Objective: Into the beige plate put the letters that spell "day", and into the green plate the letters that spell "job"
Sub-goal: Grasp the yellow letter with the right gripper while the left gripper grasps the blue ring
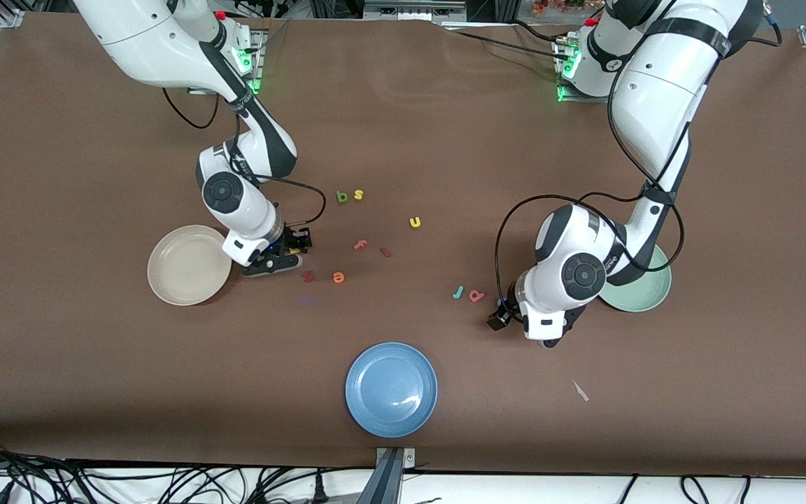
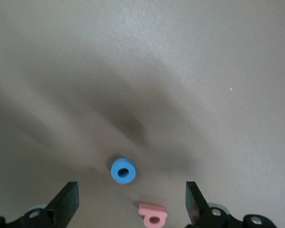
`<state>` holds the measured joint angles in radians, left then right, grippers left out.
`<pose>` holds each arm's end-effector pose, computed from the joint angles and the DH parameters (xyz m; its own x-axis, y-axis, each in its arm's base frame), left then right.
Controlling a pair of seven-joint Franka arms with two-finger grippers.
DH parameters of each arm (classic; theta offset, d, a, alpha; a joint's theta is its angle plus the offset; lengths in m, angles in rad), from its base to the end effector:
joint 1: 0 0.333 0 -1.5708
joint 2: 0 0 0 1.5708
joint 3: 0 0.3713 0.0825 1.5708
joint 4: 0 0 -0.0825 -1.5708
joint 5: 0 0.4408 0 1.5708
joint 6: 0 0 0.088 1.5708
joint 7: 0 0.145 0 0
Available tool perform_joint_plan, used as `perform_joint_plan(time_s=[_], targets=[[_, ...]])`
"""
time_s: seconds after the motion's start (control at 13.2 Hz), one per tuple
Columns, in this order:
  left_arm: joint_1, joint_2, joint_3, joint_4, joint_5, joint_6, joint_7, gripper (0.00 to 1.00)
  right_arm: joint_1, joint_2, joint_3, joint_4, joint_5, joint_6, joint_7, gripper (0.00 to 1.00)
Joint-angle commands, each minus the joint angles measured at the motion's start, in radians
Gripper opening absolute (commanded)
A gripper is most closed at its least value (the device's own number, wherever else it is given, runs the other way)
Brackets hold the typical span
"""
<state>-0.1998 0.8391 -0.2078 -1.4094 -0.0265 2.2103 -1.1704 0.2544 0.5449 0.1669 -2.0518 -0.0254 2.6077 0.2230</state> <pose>0.7554 -0.2956 0.1703 0.6567 0.7343 -0.1718 0.7494 -0.6608 0.0405 0.5953 0.2686 0.1343 0.9810 0.1942 0.0023 0.1938 -0.9782 -0.0752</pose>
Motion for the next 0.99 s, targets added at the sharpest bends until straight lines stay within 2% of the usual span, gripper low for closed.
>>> perform_joint_plan(time_s=[0.0,0.08,0.3,0.46,0.61,0.76,0.91], targets=[[0.002,0.024,-0.001,0.009,0.026,0.020,-0.017,0.96,-0.001,0.007,0.008,-0.018,-0.018,0.034,0.018,0.54],[0.002,0.037,-0.001,0.007,0.028,0.020,-0.009,0.96,-0.001,0.009,0.008,-0.025,-0.018,0.041,0.018,0.49],[0.002,0.046,-0.001,0.007,0.031,0.020,-0.009,0.95,-0.001,0.012,0.008,-0.036,-0.028,0.066,0.018,0.46],[0.000,0.046,-0.001,0.007,0.030,0.020,-0.009,0.89,-0.001,0.012,0.008,-0.039,-0.028,0.068,0.018,0.39],[0.002,0.046,-0.002,0.007,0.025,0.020,-0.009,0.70,-0.001,0.012,0.008,-0.039,-0.028,0.068,0.015,0.30],[0.000,0.046,-0.002,0.007,0.025,0.020,-0.014,0.67,-0.003,0.007,0.008,-0.039,-0.028,0.064,0.009,0.24],[-0.001,0.048,-0.002,0.007,0.026,0.020,-0.015,0.67,-0.003,-0.008,0.006,-0.038,-0.028,0.055,0.003,0.24]])
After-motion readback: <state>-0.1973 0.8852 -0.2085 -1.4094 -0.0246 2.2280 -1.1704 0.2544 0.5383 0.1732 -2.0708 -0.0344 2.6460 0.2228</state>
